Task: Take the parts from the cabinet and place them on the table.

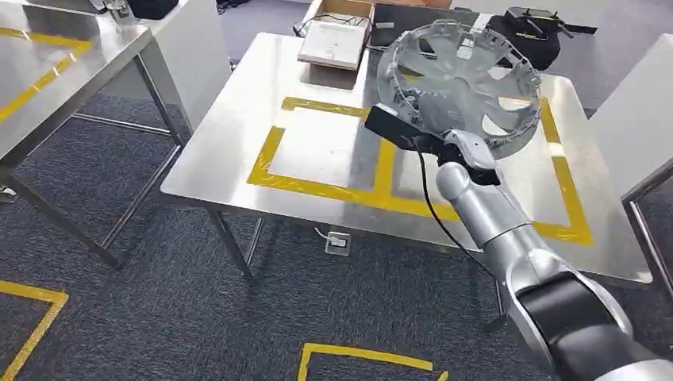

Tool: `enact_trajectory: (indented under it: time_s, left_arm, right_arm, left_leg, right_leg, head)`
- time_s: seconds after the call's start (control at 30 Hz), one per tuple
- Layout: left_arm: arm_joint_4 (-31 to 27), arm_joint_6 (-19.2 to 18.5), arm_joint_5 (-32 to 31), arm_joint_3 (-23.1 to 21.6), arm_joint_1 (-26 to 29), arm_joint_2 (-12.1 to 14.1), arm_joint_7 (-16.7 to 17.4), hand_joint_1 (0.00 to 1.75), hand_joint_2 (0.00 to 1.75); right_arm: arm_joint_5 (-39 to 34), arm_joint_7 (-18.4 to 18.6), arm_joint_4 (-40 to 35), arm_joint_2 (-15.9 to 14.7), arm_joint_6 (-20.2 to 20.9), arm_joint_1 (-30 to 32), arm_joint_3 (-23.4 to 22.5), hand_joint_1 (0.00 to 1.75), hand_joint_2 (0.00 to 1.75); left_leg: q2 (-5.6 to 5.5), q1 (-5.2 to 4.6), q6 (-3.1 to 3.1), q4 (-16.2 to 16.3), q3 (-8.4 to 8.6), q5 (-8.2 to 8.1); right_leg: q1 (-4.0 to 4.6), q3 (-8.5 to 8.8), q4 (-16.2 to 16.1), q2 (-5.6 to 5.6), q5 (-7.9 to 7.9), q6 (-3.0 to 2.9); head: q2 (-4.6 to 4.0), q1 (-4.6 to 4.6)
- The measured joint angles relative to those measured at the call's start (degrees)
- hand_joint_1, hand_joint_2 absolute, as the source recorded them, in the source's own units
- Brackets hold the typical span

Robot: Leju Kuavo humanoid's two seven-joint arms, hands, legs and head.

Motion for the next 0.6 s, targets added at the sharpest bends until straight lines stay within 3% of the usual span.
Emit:
enact_trajectory:
  time_s: [0.1, 0.13, 0.17, 0.2, 0.23, 0.27, 0.4, 0.43, 0.6]
  left_arm:
    - [0.0, -0.41, -0.41, -0.57, -0.2, 0.0, -0.02, 0.0, 1.75]
    - [0.0, -0.57, -0.41, -0.68, -0.17, 0.07, -0.04, 0.0, 1.75]
    - [0.0, -0.79, -0.42, -0.83, -0.17, 0.13, -0.24, 0.0, 1.75]
    - [0.0, -0.83, -0.41, -0.87, -0.19, 0.2, -0.48, 0.0, 1.75]
    - [0.0, -0.81, -0.41, -0.9, -0.2, 0.2, -0.55, 0.0, 1.75]
    - [0.0, -0.74, -0.41, -0.92, -0.14, 0.22, -0.55, 0.0, 1.75]
    - [0.0, 0.35, -0.9, -1.31, 0.05, 0.37, 0.18, 0.0, 1.75]
    - [0.0, 0.46, -0.9, -1.31, 0.04, 0.37, 0.24, 0.0, 0.0]
    - [0.0, -0.55, -0.63, -1.35, 0.05, 0.39, 0.44, 0.0, 0.0]
  right_arm:
    - [0.59, 2.88, 8.39, -0.31, -0.22, -2.68, -0.22, 1.75, 1.75]
    - [0.61, 3.49, 10.05, -0.5, -0.3, -2.92, -0.26, 1.75, 1.75]
    - [0.76, 4.28, 11.65, -0.68, -0.39, -3.08, -0.3, 1.75, 1.75]
    - [1.01, 4.83, 12.89, -0.96, -0.5, -3.09, -0.31, 1.75, 1.75]
    - [1.11, 5.25, 13.94, -1.42, -0.59, -3.03, -0.33, 1.75, 1.75]
    - [1.09, 5.46, 14.78, -1.79, -0.63, -3.01, -0.44, 0.0, 0.0]
    - [1.03, 5.02, 17.64, -2.97, -0.68, -3.45, -0.81, 0.0, 0.0]
    - [0.94, 4.74, 17.95, -3.19, -0.74, -3.48, -0.94, 0.0, 0.0]
    - [0.11, 2.09, 18.7, -4.18, -1.73, -3.31, -1.9, 0.0, 0.0]
  left_leg:
    - [-0.04, -0.18, 0.1, 0.07, -0.03, -0.01]
    - [-0.02, -0.21, 0.11, 0.08, -0.02, -0.02]
    - [0.04, -0.26, 0.11, 0.09, -0.03, -0.01]
    - [0.1, -0.29, 0.11, 0.09, -0.02, -0.01]
    - [0.12, -0.29, 0.11, 0.08, 0.01, 0.0]
    - [0.16, -0.29, 0.1, 0.05, 0.04, 0.02]
    - [0.44, -0.22, 0.05, -0.06, 0.34, 0.05]
    - [0.46, -0.21, 0.04, -0.12, 0.42, 0.05]
    - [0.48, -0.16, -0.06, -0.29, 0.7, 0.08]
  right_leg:
    - [-0.28, 0.11, -0.23, -0.03, -0.16, 1.36]
    - [-0.34, 0.15, -0.33, -0.02, -0.13, 2.06]
    - [-0.46, 0.13, -0.42, 0.01, -0.06, 3.12]
    - [-0.51, 0.13, -0.44, 0.03, -0.08, 3.64]
    - [-0.51, 0.14, -0.44, 0.05, -0.07, 3.63]
    - [-0.51, 0.11, -0.43, 0.06, -0.06, 3.65]
    - [-0.42, 0.17, -0.33, 0.3, -0.04, 3.67]
    - [-0.41, 0.21, -0.32, 0.31, -0.05, 3.65]
    - [-0.38, 0.41, -0.32, 0.31, -0.15, 3.5]
  head:
    - [0.0, 0.02]
    - [0.0, 0.02]
    - [0.0, 0.0]
    - [0.0, -0.02]
    - [0.0, 0.0]
    - [0.0, 0.0]
    - [0.0, -0.02]
    - [0.0, -0.02]
    - [0.0, -0.02]
